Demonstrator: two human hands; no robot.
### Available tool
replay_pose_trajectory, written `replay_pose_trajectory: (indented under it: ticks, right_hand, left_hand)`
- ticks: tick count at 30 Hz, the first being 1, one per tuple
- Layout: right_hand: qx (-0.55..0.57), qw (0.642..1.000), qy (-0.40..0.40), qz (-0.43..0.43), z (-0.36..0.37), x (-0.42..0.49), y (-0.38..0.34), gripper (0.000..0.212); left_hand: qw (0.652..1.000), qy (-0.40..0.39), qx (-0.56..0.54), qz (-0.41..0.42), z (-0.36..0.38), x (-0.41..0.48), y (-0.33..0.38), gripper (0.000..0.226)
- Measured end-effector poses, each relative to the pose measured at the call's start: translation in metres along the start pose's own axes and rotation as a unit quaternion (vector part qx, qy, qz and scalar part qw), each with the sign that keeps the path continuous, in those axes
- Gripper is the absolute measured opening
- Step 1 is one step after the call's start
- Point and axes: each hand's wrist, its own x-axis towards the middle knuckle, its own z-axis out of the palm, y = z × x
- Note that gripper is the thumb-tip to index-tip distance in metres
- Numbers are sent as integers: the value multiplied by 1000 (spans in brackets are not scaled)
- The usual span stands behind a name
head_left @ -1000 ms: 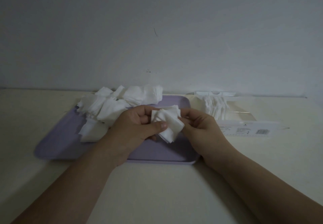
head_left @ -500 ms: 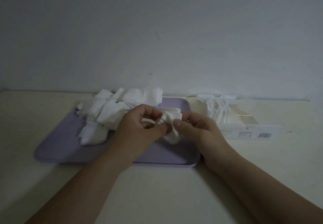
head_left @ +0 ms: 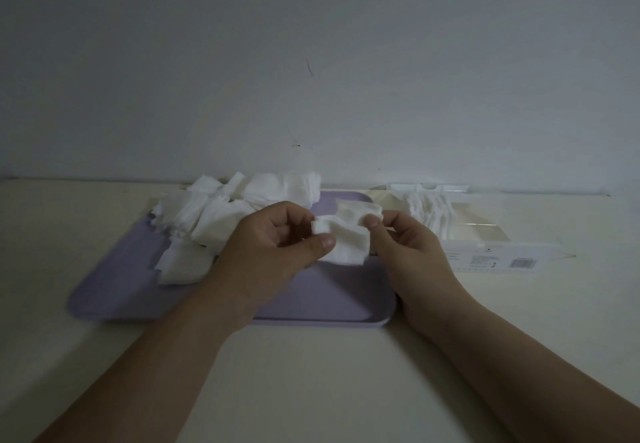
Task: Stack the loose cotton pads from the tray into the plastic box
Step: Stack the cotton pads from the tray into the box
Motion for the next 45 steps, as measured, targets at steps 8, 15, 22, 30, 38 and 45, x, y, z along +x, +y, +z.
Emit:
replay_pose_trajectory:
  ticks: [8, 15, 22, 30, 38, 45]
  right_hand:
    - [-17, 995, -99, 0, 3, -2, 1, 10]
    - [21, 989, -146, 14, 0, -2, -4, 36]
    - [-165, 975, -121, -83, 1, -2, 5, 23]
    - [-212, 968, -112, -71, 2, -4, 4, 46]
    - [-230, 964, -78, -106, 7, -6, 0, 52]
    - [-206, 972, -59, -100, 6, -6, 0, 40]
  left_hand:
    - [997, 18, 69, -3, 1, -1, -4, 13]
    - [994, 24, 104, -1, 3, -1, -9, 16]
    - [996, 31, 76, -23, -5, 6, -6, 26]
    - [996, -5, 80, -45, -6, 6, -8, 22]
    - [996, 11, -17, -92, -8, 7, -9, 16]
    - [995, 33, -17, -93, -5, 7, -10, 18]
